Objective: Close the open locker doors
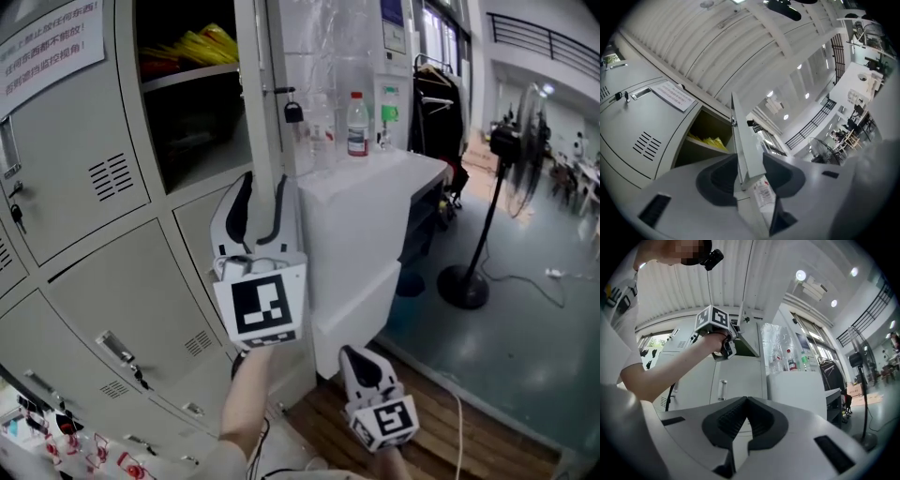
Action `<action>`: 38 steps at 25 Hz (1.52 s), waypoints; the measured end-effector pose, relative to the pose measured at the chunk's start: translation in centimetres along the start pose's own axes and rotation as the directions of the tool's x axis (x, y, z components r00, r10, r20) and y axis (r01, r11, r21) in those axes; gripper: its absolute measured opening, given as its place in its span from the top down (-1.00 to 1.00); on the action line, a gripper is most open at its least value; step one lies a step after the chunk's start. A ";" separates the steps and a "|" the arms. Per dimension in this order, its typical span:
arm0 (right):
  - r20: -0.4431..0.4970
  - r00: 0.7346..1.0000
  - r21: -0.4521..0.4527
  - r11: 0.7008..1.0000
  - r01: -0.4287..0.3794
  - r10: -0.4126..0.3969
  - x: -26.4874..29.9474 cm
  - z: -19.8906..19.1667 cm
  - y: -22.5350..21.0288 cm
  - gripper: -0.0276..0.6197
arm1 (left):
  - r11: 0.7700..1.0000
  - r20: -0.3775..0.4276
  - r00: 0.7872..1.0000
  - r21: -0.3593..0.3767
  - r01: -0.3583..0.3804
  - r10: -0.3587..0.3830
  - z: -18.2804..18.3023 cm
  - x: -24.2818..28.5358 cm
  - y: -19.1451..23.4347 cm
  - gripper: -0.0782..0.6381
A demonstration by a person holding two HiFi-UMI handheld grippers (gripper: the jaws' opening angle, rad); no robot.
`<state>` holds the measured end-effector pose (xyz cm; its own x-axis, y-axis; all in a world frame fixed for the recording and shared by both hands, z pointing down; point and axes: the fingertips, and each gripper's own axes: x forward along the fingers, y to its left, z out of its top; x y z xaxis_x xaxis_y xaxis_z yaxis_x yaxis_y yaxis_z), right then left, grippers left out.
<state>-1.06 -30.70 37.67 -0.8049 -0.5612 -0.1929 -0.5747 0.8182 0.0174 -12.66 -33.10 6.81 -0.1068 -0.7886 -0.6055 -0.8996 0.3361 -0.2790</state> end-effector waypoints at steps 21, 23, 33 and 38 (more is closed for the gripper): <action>0.000 0.997 0.019 0.997 -0.078 0.078 4.1 -0.4 2.2 0.90 | 0.955 -0.022 0.969 0.179 -0.237 0.245 -0.9 -0.7 10.7 0.46; -0.010 0.996 0.024 0.996 -0.088 0.089 4.3 -0.5 2.5 0.90 | 0.943 -0.045 0.966 0.231 -0.240 0.256 -1.3 -0.6 11.5 0.46; -0.008 0.995 0.016 0.995 -0.096 0.097 5.7 -0.9 3.0 0.90 | 0.906 -0.059 0.951 0.327 -0.268 0.303 -1.6 -0.3 13.9 0.57; -0.009 0.996 0.017 0.996 -0.091 0.091 6.2 -1.0 2.9 0.90 | 0.905 -0.067 0.950 0.329 -0.269 0.306 -1.8 -0.2 14.8 0.67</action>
<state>-7.82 -31.92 37.52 -0.8552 -0.4853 -0.1821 -0.4963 0.8680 0.0179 -26.72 -28.84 4.15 -0.4053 -0.6805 -0.6104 -0.6464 0.6855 -0.3350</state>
